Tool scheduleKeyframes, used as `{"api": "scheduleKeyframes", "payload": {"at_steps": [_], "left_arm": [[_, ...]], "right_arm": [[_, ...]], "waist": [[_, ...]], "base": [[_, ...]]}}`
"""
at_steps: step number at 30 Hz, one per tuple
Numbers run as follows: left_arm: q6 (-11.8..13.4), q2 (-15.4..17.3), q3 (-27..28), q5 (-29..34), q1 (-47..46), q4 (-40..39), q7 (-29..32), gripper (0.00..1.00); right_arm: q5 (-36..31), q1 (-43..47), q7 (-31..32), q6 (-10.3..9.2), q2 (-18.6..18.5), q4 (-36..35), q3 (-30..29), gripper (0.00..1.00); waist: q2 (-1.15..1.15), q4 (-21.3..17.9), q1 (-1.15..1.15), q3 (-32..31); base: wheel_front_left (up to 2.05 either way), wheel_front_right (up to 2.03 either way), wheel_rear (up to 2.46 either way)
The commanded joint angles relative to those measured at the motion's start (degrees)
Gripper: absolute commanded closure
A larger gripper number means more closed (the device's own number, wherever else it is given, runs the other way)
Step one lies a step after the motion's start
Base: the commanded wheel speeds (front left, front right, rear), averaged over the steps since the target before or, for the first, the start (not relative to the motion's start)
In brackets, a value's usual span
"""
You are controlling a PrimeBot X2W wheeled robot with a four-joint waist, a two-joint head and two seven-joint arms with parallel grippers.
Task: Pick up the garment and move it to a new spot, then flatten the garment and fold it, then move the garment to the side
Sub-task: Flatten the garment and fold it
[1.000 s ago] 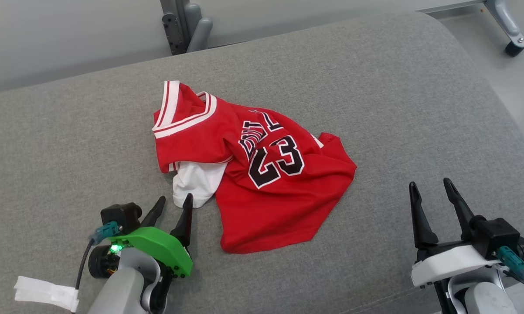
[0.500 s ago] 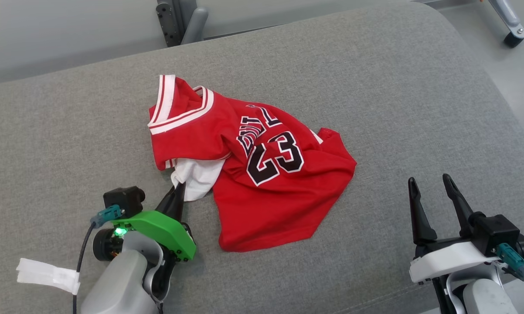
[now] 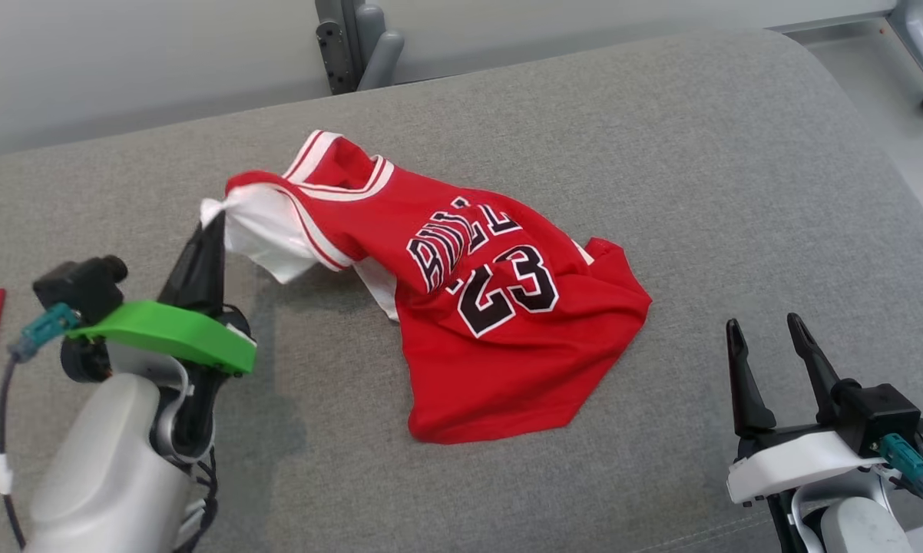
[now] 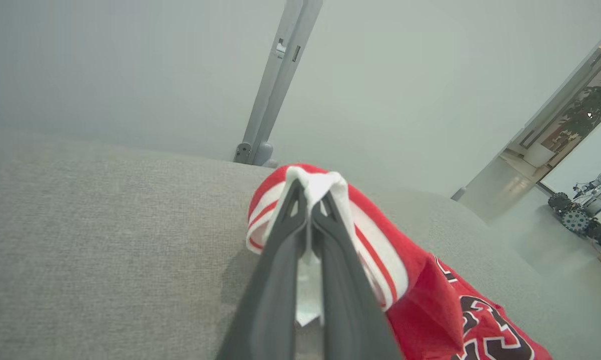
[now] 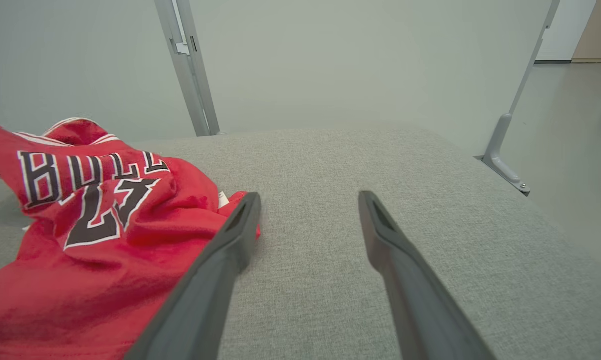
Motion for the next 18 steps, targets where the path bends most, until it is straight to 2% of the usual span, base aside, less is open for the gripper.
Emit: {"api": "scheduleKeyframes", "payload": {"at_steps": [1,12,18], "left_arm": [[0.27,1.25,0.39,-0.38,-1.24,-1.38,0.34,1.00],[3.91,12.38,4.11,-1.00,-7.51,-18.02,11.37,1.00],[5.30,17.16,6.00,-1.72,-11.97,-25.95,17.69,1.00]], "right_arm": [[-0.35,0.58,-0.18,-0.04,-0.28,0.05,0.11,0.00],[-0.15,0.54,-0.18,-0.04,-0.25,0.54,0.96,0.00],[0.02,0.92,-0.18,-0.04,-0.11,0.77,1.21,0.00]], "waist": [[0.00,0.81,0.00,-0.76],[0.00,2.25,0.00,-1.83],[0.00,2.40,0.00,-2.41]], "base": [[0.00,0.00,0.00],[0.00,0.00,0.00],[0.00,0.00,0.00]]}}
